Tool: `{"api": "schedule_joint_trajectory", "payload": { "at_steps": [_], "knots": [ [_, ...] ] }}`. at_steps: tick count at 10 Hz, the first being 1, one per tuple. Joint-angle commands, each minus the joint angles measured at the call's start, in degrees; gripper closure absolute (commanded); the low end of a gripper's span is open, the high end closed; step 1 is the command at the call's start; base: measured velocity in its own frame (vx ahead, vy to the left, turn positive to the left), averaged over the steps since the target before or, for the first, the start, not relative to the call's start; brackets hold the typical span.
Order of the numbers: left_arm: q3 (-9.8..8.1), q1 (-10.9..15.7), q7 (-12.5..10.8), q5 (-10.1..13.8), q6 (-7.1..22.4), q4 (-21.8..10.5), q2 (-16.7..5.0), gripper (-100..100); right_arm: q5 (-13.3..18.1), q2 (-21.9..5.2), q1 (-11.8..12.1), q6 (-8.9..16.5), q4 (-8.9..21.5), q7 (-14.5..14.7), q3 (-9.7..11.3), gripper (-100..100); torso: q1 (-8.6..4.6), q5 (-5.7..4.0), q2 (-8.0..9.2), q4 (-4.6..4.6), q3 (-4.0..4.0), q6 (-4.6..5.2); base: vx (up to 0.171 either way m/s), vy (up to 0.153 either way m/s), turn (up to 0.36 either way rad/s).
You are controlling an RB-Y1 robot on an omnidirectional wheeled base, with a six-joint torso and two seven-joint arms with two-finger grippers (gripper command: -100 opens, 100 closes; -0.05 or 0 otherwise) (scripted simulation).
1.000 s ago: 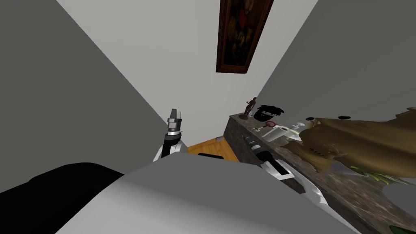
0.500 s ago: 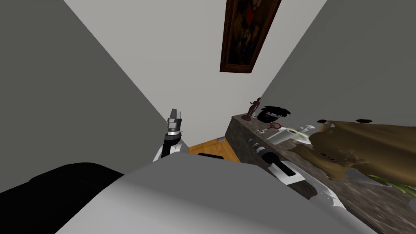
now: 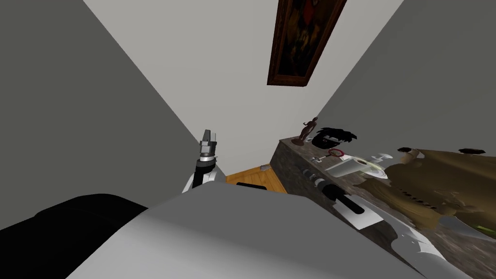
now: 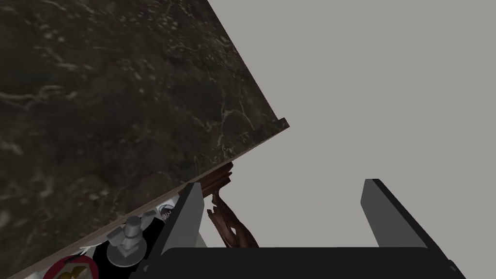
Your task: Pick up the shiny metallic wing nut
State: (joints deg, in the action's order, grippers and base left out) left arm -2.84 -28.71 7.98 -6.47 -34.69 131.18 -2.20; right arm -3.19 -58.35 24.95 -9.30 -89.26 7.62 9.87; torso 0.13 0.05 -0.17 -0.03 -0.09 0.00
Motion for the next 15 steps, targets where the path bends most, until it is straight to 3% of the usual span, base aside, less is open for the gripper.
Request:
{"api": "schedule_joint_trajectory", "payload": {
  "at_steps": [1,4,5,7,9,15],
  "knots": [
    [0.00,0.00,0.00,0.00,0.00,0.00,0.00,0,1.30,-2.86,-0.53,2.09,2.86,0.51,0.93,-100,0.00,0.00,0.00,0.00,0.00,0.00,0.079,0.034,0.065],
    [-0.01,-0.01,0.00,0.00,0.00,0.00,0.00,0,3.05,-6.35,-0.47,4.45,6.44,1.10,1.74,-100,-0.09,-0.03,-0.10,-0.03,-0.06,0.02,0.073,0.021,0.060],
    [0.00,0.00,0.00,0.00,0.00,0.00,0.00,0,3.05,-6.35,-0.47,4.45,6.63,1.10,1.74,-100,-0.11,-0.03,-0.07,-0.02,-0.04,0.00,0.041,0.008,0.025],
    [0.00,0.00,0.00,0.00,0.00,0.00,0.00,0,4.77,-9.31,-0.33,6.62,9.75,1.58,2.51,-100,-0.13,-0.03,0.00,0.00,0.00,0.01,0.064,0.013,0.063],
    [-0.01,-0.01,0.00,0.00,0.00,0.00,0.00,0,4.77,-9.31,-0.33,6.62,9.75,1.58,2.51,-100,-0.14,-0.04,-0.05,-0.02,-0.03,0.02,0.044,-0.005,0.009],
    [-0.01,-0.01,0.00,0.00,0.00,0.00,-0.01,0,8.97,-15.08,0.01,11.38,16.35,2.42,3.98,-100,-0.30,-0.08,-0.14,-0.03,-0.08,0.02,0.079,-0.031,0.058]
  ]
}}
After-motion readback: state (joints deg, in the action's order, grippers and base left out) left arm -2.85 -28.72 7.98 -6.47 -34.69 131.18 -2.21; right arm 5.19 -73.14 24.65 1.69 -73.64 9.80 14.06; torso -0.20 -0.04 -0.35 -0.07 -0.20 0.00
